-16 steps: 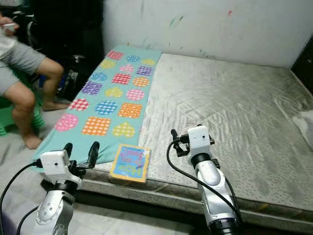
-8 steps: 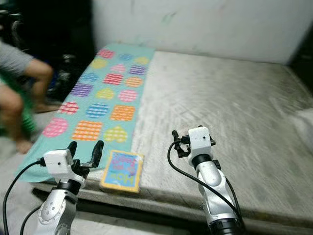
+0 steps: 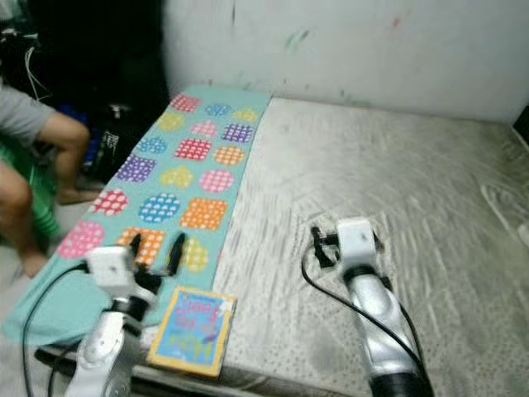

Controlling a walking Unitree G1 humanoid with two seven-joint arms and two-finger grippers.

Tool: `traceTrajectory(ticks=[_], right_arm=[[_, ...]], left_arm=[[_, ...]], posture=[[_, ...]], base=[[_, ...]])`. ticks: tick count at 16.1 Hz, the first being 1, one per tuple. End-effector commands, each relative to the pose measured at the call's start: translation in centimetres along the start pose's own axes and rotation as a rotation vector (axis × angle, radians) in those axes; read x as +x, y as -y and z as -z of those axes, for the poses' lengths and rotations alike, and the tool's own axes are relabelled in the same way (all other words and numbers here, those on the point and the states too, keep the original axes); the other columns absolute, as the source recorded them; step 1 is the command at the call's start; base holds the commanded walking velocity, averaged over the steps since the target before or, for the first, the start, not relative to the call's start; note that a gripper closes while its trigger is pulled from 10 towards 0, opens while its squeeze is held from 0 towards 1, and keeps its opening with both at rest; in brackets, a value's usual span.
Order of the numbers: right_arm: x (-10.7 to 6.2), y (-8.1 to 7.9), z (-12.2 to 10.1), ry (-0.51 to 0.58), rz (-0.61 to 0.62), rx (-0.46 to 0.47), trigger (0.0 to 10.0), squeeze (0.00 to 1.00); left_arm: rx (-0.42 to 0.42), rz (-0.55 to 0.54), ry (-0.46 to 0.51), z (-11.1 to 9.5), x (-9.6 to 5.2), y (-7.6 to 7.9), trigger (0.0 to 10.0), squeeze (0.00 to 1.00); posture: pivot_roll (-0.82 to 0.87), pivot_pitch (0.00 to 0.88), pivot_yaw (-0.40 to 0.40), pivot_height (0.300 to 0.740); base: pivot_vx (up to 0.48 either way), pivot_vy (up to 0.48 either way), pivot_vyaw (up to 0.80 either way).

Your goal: Clean up the room

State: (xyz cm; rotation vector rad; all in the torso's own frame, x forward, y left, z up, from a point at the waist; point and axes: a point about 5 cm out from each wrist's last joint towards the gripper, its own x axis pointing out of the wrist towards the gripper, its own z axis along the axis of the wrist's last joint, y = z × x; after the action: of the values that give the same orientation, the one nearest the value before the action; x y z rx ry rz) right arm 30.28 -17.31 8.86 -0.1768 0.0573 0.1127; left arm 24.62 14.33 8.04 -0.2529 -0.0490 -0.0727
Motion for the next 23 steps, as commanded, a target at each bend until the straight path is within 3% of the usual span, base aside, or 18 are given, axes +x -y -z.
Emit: traceTrajectory(ticks=[1,8,21,23], right_arm=[[0.09,-0.85,-0.27,0.012,-0.027,-0.002,10.0,0.0],[0.27,-1.13,-0.11,0.004,-0.03,0.007,10.0,0.0],[0.19,-1.52,0.14,-0.012,-0.054,-0.003,10.0,0.0],[0.14,-1.45,0.19,-0.014,-0.054,-0.005,10.0,0.0]], left_arm=[[0.0,-0.05,-0.024,0.45,-0.37,-0.62,10.0,0.0],[-0.011,-0.044,-0.027,0.35,-0.17,-0.71,10.0,0.0],[-0.011,-0.047,-0.037,0.57,-0.33,-0.67,10.0,0.0],[-0.008,-0.04,-0.027,0.48,-0.26,-0.65,10.0,0.0]], posture=[[0.02,0.028,-0.021,0.74],[0.03,0.024,-0.019,0.74],[0.02,0.032,-0.022,0.74],[0.02,0.034,-0.022,0.74]], base=[[0.0,0.0,0.0],[0.0,0.104,-0.66],[0.0,0.48,0.0],[0.0,0.0,0.0]])
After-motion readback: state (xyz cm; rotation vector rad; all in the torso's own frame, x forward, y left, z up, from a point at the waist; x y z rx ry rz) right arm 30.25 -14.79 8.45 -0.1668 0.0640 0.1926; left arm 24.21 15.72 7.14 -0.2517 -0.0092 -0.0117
